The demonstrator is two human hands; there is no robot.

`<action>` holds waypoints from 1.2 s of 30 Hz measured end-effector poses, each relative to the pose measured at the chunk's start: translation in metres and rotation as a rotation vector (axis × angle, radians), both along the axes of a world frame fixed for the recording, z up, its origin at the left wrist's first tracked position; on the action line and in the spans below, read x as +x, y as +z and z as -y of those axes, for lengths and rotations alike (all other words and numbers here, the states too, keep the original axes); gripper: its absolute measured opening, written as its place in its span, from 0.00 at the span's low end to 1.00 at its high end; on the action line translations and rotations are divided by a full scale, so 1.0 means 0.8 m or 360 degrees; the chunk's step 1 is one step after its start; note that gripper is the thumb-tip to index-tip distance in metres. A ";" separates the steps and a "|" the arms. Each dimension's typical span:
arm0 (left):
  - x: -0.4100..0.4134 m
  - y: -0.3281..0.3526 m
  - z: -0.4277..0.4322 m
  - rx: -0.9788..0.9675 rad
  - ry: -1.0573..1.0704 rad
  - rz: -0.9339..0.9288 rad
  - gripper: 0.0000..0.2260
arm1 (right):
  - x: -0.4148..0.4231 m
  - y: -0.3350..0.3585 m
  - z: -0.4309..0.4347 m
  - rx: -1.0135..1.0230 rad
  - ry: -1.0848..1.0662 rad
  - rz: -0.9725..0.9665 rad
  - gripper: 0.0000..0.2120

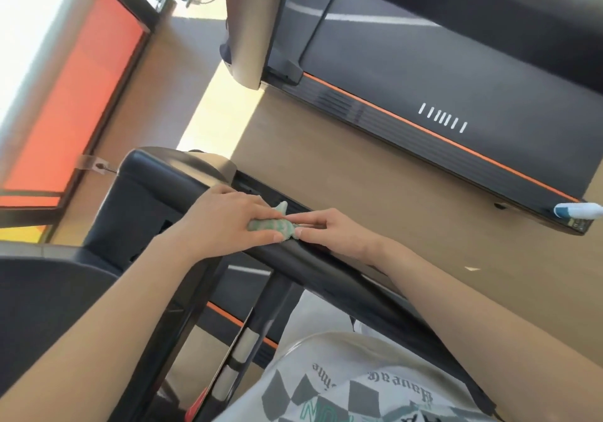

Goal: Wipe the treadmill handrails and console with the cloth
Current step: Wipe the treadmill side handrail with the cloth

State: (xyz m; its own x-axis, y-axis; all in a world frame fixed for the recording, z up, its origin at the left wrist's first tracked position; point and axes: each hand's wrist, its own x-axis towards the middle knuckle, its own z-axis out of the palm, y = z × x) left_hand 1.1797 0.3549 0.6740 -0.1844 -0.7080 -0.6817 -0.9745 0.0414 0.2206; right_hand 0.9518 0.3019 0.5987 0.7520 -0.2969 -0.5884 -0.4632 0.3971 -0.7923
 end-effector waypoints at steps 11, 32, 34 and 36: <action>0.104 0.012 -0.004 -0.0170 0.0209 0.0200 0.39 | 0.113 -0.004 0.025 0.0143 0.0137 0.0105 0.20; 0.093 0.005 -0.032 -0.0413 0.0249 0.0030 0.33 | 0.098 0.015 0.023 -0.0082 0.0210 -0.0010 0.18; 0.067 0.002 -0.036 -0.0413 0.0205 0.0006 0.31 | 0.067 0.019 0.016 -0.0086 0.0177 -0.0034 0.18; 0.041 0.000 -0.041 -0.0452 0.0201 -0.0052 0.27 | 0.037 0.022 0.007 -0.0102 0.0157 -0.0031 0.18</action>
State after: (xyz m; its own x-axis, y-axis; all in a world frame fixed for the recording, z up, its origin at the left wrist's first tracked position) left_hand 1.2121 0.3877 0.6739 -0.1014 -0.8881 -0.4483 -0.9684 -0.0151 0.2489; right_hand 0.9816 0.2963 0.6160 0.7681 -0.2594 -0.5854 -0.5130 0.2978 -0.8051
